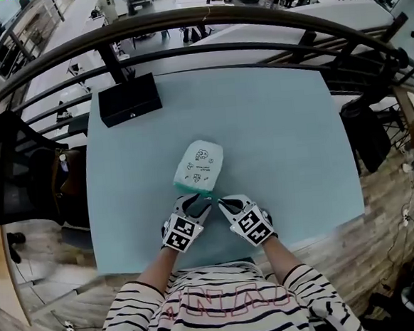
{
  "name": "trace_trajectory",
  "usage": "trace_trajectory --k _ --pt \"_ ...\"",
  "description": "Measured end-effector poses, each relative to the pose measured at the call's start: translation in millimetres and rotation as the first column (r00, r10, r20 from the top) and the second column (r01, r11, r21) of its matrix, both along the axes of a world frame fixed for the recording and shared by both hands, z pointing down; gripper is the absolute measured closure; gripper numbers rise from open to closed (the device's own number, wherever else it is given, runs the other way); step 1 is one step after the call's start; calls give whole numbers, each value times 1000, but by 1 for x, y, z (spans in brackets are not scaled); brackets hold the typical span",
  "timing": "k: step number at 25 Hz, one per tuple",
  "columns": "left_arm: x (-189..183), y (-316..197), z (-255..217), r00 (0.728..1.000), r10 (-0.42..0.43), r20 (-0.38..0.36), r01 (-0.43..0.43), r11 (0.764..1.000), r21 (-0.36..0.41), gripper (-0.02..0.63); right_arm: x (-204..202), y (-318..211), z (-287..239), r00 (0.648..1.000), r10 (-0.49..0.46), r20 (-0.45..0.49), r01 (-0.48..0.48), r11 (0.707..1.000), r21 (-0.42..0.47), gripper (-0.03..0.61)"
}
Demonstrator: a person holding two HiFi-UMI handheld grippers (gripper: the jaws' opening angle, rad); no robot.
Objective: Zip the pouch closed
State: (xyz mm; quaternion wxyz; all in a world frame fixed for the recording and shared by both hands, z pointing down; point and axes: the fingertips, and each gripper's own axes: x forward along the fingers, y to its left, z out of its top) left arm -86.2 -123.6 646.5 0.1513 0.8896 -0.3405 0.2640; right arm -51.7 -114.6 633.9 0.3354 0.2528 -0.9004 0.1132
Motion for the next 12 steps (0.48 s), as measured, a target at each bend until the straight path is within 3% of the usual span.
trace_trajectory --k 12 --pt "8 20 -1 997 29 -70 -31 999 -22 440 3 24 0 983 181 23 -180 982 -50 541"
